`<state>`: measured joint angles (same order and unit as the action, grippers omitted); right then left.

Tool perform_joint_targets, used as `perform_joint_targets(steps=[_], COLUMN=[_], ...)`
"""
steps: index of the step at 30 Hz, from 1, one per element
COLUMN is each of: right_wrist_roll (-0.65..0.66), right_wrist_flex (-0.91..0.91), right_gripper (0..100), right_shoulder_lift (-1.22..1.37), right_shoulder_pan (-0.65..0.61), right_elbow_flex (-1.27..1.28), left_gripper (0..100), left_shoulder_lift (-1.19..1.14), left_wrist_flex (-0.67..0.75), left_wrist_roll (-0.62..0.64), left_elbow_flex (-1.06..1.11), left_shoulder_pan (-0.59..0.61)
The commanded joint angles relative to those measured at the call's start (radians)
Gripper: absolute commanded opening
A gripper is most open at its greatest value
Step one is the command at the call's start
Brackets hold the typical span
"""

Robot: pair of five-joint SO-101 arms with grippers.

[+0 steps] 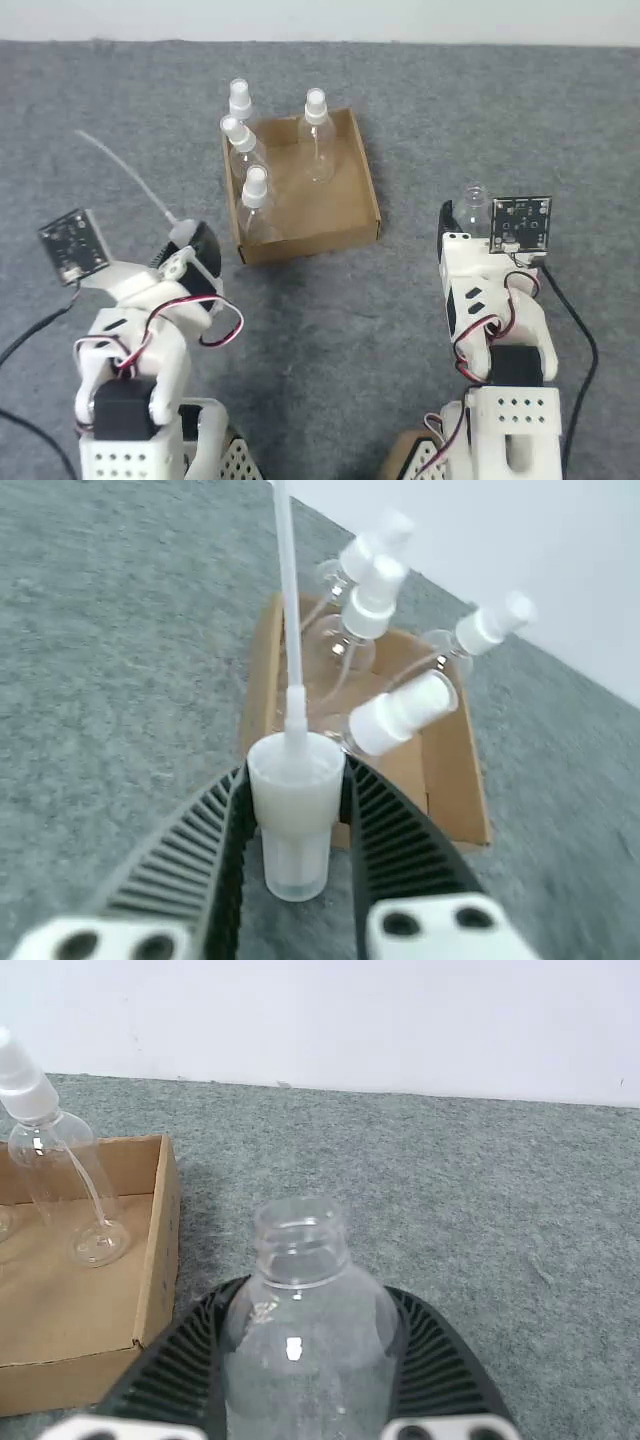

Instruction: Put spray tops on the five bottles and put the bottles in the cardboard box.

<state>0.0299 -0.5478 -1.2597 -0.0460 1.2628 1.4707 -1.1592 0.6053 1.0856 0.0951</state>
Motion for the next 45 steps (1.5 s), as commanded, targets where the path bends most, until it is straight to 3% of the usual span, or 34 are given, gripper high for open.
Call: perform_joint_targets(steps=[1, 10, 21, 29, 41, 45], right_wrist_roll=[-0.002, -0.002, -0.002, -0.002, 0.0, 0.0], right_wrist_flex=[0.027, 0.027, 0.027, 0.027, 0.027, 0.027], right_gripper=[4.3, 4.3, 4.4, 4.4, 4.2, 4.2], right_shoulder_lift=[-0.022, -0.021, -0.021, -0.021, -0.021, -0.021], right_shoulder_pan=[0.004, 0.004, 0.004, 0.004, -0.022, -0.021], right_elbow_flex=[-0.02, -0.02, -0.02, -0.02, -0.017, -0.017], left_gripper=[1, 1, 1, 1, 2, 2], left_shoulder_lift=[0.014, -0.238, -0.598, -0.879, -1.188, -1.195], left_wrist_flex=[0.015, 0.071, 0.083, 0.261, 0.256, 0.158], left_wrist_roll=[0.011, 0.006, 0.014, 0.164, 0.204, 0.203], left_elbow_flex=[-0.008, -0.044, -0.203, -0.245, -0.4, -0.389], left_shoulder_pan=[0.031, 0.034, 0.143, 0.261, 0.295, 0.296])
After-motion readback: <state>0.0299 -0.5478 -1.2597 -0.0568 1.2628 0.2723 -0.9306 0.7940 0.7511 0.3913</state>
